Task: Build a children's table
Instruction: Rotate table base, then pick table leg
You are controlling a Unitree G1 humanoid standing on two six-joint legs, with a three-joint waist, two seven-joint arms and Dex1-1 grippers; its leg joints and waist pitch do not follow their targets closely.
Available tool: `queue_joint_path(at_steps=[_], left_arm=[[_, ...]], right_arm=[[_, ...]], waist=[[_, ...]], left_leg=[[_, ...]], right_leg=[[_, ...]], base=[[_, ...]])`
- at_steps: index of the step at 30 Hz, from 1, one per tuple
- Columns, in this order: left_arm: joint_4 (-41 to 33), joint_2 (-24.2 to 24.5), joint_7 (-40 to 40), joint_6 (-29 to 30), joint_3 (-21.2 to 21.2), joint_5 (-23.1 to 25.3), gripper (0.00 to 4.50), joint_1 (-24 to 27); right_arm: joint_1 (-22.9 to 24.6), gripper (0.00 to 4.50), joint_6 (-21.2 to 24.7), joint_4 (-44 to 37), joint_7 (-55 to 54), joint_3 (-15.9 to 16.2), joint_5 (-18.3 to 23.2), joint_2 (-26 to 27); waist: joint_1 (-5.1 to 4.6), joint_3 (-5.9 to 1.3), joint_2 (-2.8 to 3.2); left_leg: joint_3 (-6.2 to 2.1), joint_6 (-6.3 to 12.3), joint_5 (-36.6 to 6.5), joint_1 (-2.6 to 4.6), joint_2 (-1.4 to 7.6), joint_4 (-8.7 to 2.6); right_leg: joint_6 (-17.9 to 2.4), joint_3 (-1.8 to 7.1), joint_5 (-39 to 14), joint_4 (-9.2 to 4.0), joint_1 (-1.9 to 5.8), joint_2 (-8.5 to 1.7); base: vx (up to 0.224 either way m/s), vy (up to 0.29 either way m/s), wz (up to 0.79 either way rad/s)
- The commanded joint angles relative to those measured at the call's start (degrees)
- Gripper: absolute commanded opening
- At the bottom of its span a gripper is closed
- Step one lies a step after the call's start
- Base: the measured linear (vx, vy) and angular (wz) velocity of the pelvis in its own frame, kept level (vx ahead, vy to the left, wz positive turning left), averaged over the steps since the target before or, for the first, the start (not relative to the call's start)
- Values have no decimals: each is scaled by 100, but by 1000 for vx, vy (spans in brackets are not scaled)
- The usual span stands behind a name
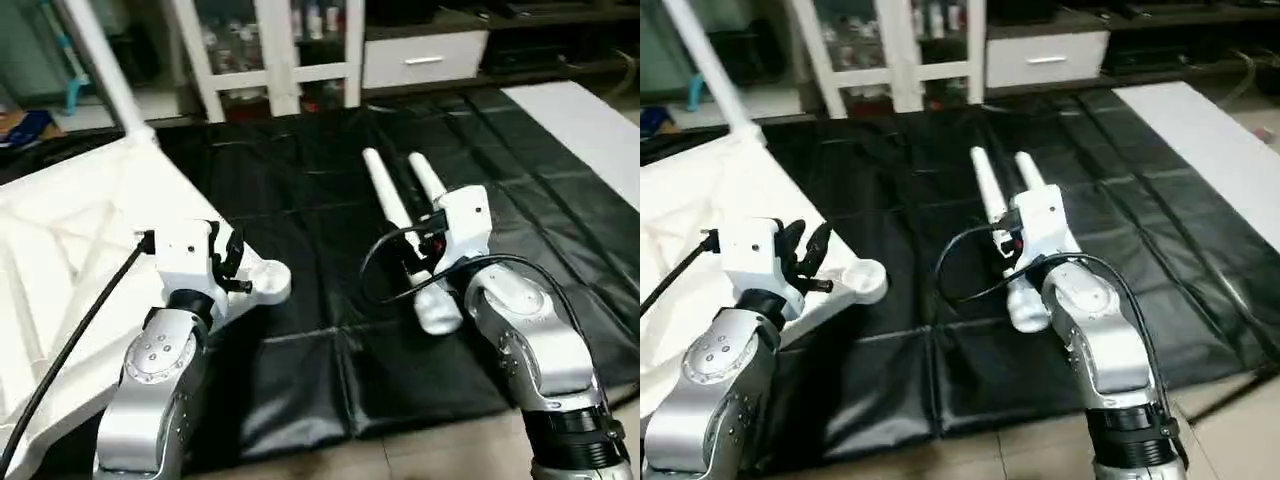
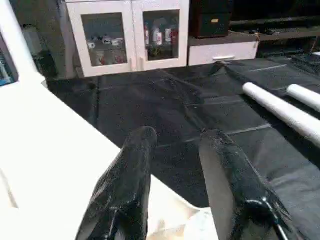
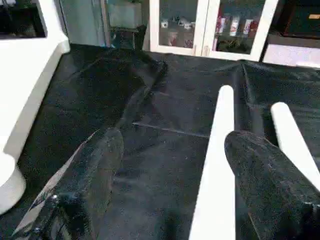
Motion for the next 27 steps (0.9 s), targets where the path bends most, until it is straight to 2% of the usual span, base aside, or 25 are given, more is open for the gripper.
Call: queue_joint_path(at_steps=[1, 2, 3, 4, 5, 6, 7, 8, 9, 10, 11, 12, 13, 14, 15, 17, 18, 21, 22, 23, 24, 25, 26, 27], left_arm=[[74, 50, -102, 65, -103, -35, 170, -24], [80, 47, -114, 78, -106, -45, 170, -28], [91, 63, -155, 75, -125, -53, 170, -63], [88, 124, -187, 91, -159, -9, 170, -118], [80, 216, -251, 100, -168, 12, 170, -165], [83, 232, -261, 100, -147, -2, 174, -157], [92, 269, -272, 111, -142, 13, 176, -154], [94, 280, -274, 116, -144, 21, 176, -155], [94, 323, -311, 125, -167, 39, 176, -157], [92, 362, -355, 127, -194, 49, 176, -159], [89, 418, -415, 120, -227, 66, 176, -163], [89, 452, -451, 109, -241, 72, 176, -163], [103, 488, -499, 108, -236, 58, 176, -163], [123, 527, -544, 105, -233, 53, 176, -165], [145, 568, -581, 97, -235, 58, 176, -170], [193, 671, -732, 102, -273, -5, 176, -204], [225, 806, -918, 101, -354, -24, 176, -237], [217, 1122, -1541, 350, -558, -305, 176, -303], [207, 1152, -1624, 408, -577, -362, 176, -312], [214, 1247, -1780, 397, -644, -376, 176, -352], [247, 1366, -1972, 380, -716, -379, 176, -426], [276, 1445, -2094, 356, -759, -371, 176, -479], [325, 1485, -2173, 328, -762, -378, 176, -548], [352, 1475, -2190, 331, -736, -407, 176, -585]], right_arm=[[-91, 360, 216, 160, -46, 152, -353, -197], [-103, 360, 222, 192, -41, 180, -404, -228], [-141, 360, 351, 274, -97, 106, -358, -186], [-217, 360, 521, 371, -193, 12, -287, -137], [-350, 360, 647, 544, -216, -60, -194, -118], [-390, 376, 637, 598, -171, -66, -158, -131], [-455, 386, 652, 689, -98, -108, -95, -164], [-476, 392, 663, 716, -77, -125, -75, -175], [-546, 395, 697, 821, -56, -182, -41, -207], [-605, 404, 720, 914, -56, -224, -31, -234], [-704, 430, 733, 1068, -14, -265, -39, -283], [-781, 430, 721, 1186, 35, -276, -58, -322], [-914, 436, 745, 1370, 103, -282, -78, -365], [-1029, 440, 786, 1511, 163, -267, -92, -395], [-1137, 446, 834, 1634, 240, -251, -77, -417], [-1422, 446, 962, 1990, 285, -257, -59, -446], [-1642, 446, 1103, 2272, 300, -266, -57, -480], [-2161, 446, 1088, 3048, 307, -263, -137, -604], [-2222, 446, 1040, 3154, 296, -278, -153, -611], [-2353, 446, 1015, 3379, 378, -284, -145, -628], [-2571, 446, 967, 3746, 417, -266, -196, -653], [-2719, 446, 940, 3994, 444, -247, -233, -669], [-2853, 446, 964, 4224, 559, -198, -252, -680], [-2908, 446, 962, 4325, 647, -201, -228, -670]], waist=[[33, -449, -77], [71, -440, -108], [196, -434, -104], [227, -440, -102], [295, -463, -15], [327, -488, -39], [351, -485, -39], [409, -445, 20], [408, -400, 28], [406, -368, 12], [437, -316, 38], [435, -276, 39], [429, -253, 67], [406, -231, 44], [377, -193, 24], [323, -184, 53], [286, -187, 56], [191, -207, 85], [179, -213, 68], [170, -225, 120], [147, -235, 137], [122, -249, 123], [102, -299, 136], [102, -305, 126]], left_leg=[[-124, 1351, 4296, 180, -183, 20], [-84, 1186, 4433, 17, -253, 79], [-41, 831, 4090, -260, -244, 96], [-53, 643, 4108, -307, -169, 100], [-32, 189, 4122, -267, -108, 74], [5, -121, 3923, -207, -86, 39], [26, -199, 3740, -208, -71, 16], [64, -246, 3263, -195, 15, -63], [107, -316, 2600, -162, 102, -125], [101, -353, 2245, -224, 124, -168], [112, -451, 1337, -234, 162, -239], [132, -511, 653, -194, 204, -295], [147, -541, 383, -179, 223, -319], [157, -567, 129, -190, 229, -348], [185, -605, -411, -209, 243, -401], [194, -642, -667, -213, 234, -413], [182, -649, -667, -251, 218, -422], [165, -649, -686, -283, 186, -408], [174, -642, -640, -295, 179, -398], [173, -611, -512, -313, 178, -385], [173, -558, -444, -343, 174, -372], [167, -539, -426, -360, 168, -365], [161, -482, -175, -390, 157, -333], [177, -382, 122, -422, 152, -302]], right_leg=[[-939, 137, 2339, -13, 168, 154], [-963, 254, 2916, 25, 260, 125], [-1027, 417, 3729, 52, 432, 57], [-1031, 486, 4104, 71, 444, 67], [-1074, 487, 4486, 109, 419, 130], [-1048, 476, 4486, 63, 393, 194], [-1066, 496, 4429, 49, 397, 196], [-1143, 480, 3908, -28, 302, 157], [-1268, 465, 3030, -103, 225, 139], [-1290, 466, 2554, -138, 268, 105], [-1307, 439, 1421, -226, 251, 49], [-1295, 439, 638, -291, 226, 21], [-1291, 435, 390, -303, 199, 15], [-1263, 430, 148, -330, 202, 14], [-1133, 432, -486, -387, 196, -7], [-985, 433, -976, -433, 171, -17], [-922, 430, -1052, -445, 175, -21], [-922, 406, -1139, -449, 145, -19], [-953, 404, -1086, -451, 137, -15], [-1001, 401, -910, -425, 139, -18], [-1066, 388, -732, -417, 149, -15], [-1121, 377, -700, -411, 142, -14], [-1200, 359, -353, -369, 170, -16], [-1308, 349, 48, -350, 172, -13]], base=[[0, 0, 0], [0, 0, 0], [0, 0, 0], [0, 0, 0], [0, 0, 0], [0, 0, 0], [-76, -13, 17], [-76, -13, 17], [-98, 1, 20], [-145, -21, 8], [-145, -21, 8], [-140, -23, 7], [-116, -4, 10], [-116, -4, 10], [-137, 6, 7], [-121, 7, 6], [-92, 3, 3], [-75, 1, 2], [0, 0, 0], [0, 0, 0], [0, 0, 0], [0, 0, 0], [0, 0, 0], [0, 0, 0]])
